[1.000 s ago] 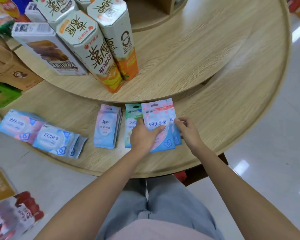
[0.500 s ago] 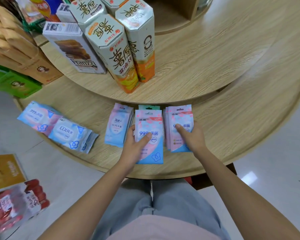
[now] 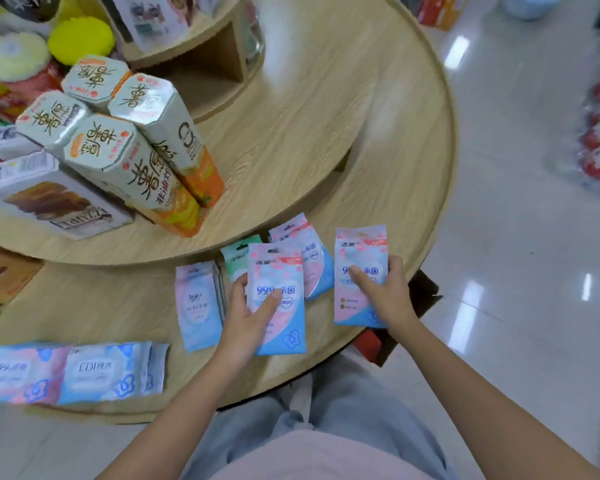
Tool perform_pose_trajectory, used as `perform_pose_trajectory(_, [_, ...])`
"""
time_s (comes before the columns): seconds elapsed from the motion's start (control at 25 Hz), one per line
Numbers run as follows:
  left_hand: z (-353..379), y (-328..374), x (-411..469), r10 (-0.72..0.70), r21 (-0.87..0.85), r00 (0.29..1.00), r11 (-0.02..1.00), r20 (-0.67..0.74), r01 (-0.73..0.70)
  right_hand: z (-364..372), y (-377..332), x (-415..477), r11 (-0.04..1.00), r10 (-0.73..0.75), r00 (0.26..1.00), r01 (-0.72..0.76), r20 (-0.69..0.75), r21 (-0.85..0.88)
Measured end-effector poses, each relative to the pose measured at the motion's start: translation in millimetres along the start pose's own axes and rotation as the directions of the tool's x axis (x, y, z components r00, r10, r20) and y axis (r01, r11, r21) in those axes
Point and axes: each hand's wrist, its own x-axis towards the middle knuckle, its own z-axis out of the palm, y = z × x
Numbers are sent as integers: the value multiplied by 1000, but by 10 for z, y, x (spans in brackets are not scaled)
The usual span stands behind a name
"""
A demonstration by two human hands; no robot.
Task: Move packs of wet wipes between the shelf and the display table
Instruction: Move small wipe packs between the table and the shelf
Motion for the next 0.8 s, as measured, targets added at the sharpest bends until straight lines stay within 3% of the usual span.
perform_pose_trajectory(0.16, [65, 100, -15, 23, 195, 956, 977, 293, -83, -161, 286, -802, 982, 115, 973, -81, -199, 169])
perform_pose_trajectory(0.32, [322, 17, -206, 14, 316, 847, 924, 532, -214, -265, 821, -1705, 907, 312, 859, -141, -405, 398])
perform_pose_trajectory(0.44, [672, -157, -513, -85, 392, 712, 877, 697, -279, -355, 1247, -2439, 849, 439, 700, -119, -564, 514])
perform_pose_trajectory(0.6, [1320, -397, -1129, -224, 435, 448, 778, 866, -452, -413, 1724, -3370, 773, 582, 434, -32, -688, 634])
perform_pose_trajectory(0.68, [1630, -551, -1525, -256, 408, 334, 729, 907, -550, -411, 1955, -3775, 730, 648, 289, 27, -705, 683])
perform_pose_trajectory(0.8, [2043, -855, -2198, -321, 384, 216, 689, 922, -615, -431, 2300, -4354, 655, 731, 138, 131, -668, 744])
